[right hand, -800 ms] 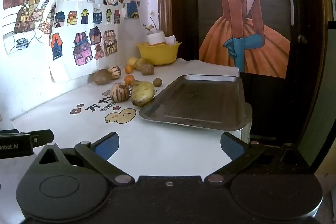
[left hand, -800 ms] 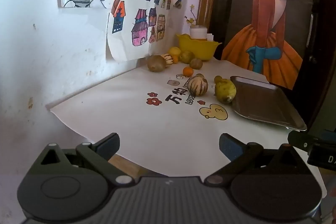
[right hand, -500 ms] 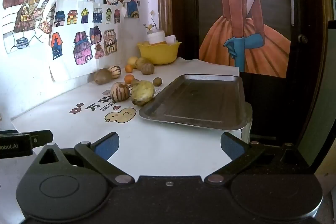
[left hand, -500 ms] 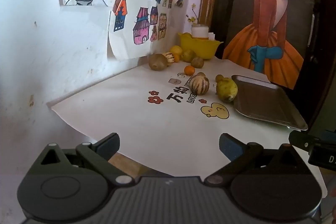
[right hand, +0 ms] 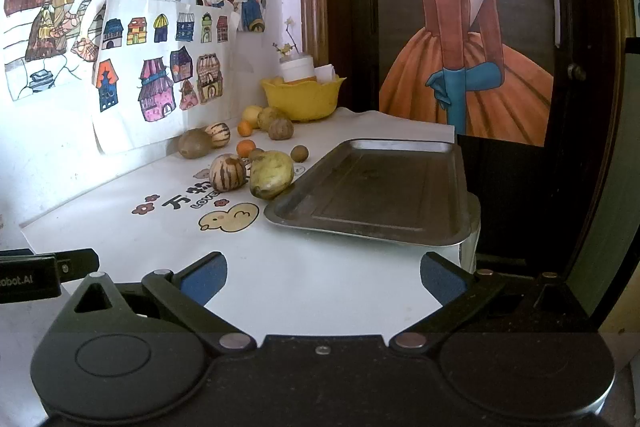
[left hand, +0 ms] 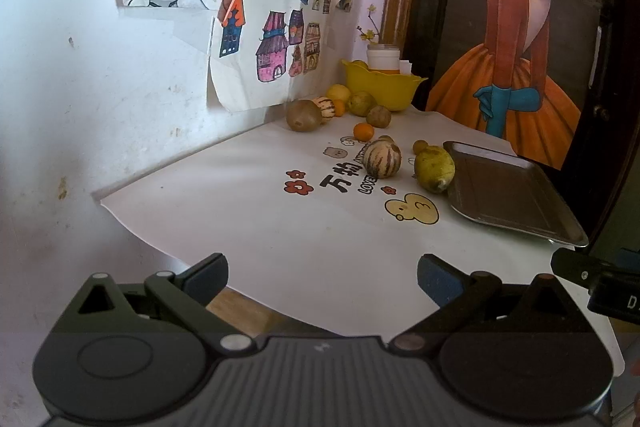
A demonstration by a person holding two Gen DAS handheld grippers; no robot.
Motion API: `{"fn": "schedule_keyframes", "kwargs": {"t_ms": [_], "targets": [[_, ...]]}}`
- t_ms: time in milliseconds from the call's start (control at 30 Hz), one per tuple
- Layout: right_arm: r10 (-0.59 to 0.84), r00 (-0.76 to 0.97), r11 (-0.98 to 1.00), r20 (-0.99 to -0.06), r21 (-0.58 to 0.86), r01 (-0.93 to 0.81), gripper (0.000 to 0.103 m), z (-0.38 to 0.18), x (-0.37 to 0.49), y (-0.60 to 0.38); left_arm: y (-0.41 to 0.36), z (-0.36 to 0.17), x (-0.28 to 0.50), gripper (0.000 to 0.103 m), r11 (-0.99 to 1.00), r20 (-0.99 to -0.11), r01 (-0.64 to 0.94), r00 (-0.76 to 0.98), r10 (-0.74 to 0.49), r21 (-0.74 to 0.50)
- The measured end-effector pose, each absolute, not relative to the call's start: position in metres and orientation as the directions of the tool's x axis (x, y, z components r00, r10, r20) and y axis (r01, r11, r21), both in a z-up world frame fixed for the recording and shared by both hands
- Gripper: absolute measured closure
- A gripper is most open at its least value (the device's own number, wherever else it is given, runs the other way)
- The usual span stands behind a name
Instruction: Organize fruits
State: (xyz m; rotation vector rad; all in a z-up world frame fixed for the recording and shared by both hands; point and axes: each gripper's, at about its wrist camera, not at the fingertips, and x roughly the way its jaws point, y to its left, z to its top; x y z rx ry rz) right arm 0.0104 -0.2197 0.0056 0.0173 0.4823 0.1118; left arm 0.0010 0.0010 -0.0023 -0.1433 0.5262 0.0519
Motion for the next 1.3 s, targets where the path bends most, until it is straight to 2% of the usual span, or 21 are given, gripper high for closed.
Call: {"fn": "schedule_keyframes", "kwargs": {"t_ms": [1300], "targets": [[0.112, 0.875, 0.994, -0.471, 0.046, -0.103, 0.0, 0.005, 0.011, -0.2191, -0.005, -0.0036, -0.0034, 0.0, 0.99, -0.504, -0.082, 0.864, 0.012, -0.117]]}}
